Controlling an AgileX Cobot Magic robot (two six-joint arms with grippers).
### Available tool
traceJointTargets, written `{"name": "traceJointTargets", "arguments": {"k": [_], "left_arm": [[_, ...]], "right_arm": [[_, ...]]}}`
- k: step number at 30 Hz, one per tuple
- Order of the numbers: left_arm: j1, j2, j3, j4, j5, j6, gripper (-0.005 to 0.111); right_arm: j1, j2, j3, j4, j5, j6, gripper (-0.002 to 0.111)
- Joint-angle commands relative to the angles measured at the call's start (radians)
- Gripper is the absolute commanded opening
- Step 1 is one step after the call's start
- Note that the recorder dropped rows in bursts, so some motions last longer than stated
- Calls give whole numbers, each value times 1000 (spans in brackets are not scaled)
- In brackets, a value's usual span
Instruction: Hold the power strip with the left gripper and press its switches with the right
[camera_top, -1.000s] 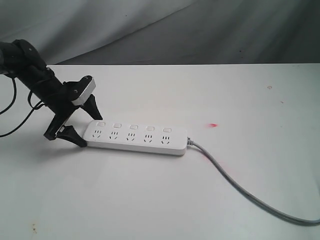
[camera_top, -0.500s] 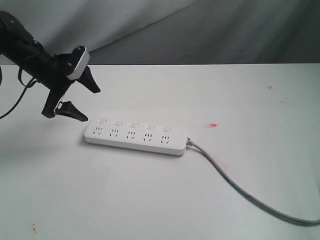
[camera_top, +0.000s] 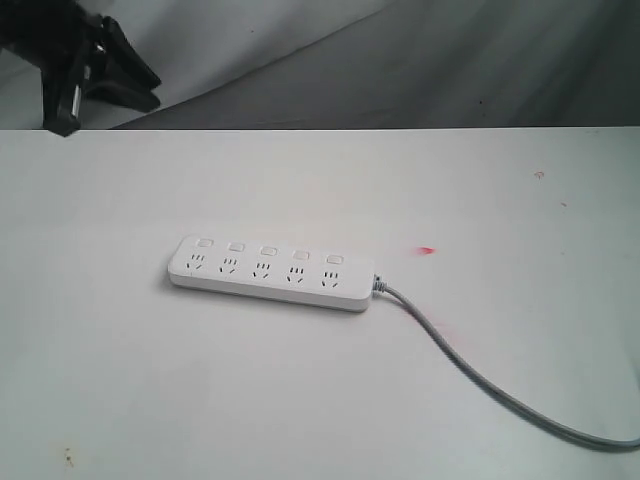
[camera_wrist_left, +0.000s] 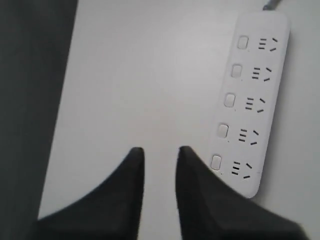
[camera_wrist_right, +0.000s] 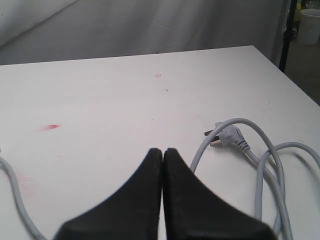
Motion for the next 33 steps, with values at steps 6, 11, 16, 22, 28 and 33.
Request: {"name": "traceJointTargets", "arguments": {"k": [6, 11, 16, 22, 28, 33], "left_arm": [[-2, -265, 0, -24, 60, -463, 0], [-2, -382, 0, -28, 58, -778, 0], [-2, -481, 0, -30, 58, -1197, 0], [-2, -570, 0, -30, 61, -1548, 0], [-2, -686, 0, 38, 73, -1565, 0], [-2, -795, 0, 115, 71, -1563, 0]], "right_arm": [[-8, -6, 4, -13, -15, -7, 0], [-8, -6, 4, -13, -15, -7, 0], [-8, -6, 4, -13, -15, -7, 0], [-8, -6, 4, -13, -15, -7, 0], [-8, -6, 4, -13, -15, -7, 0], [-8, -6, 4, -13, -15, -7, 0]]}}
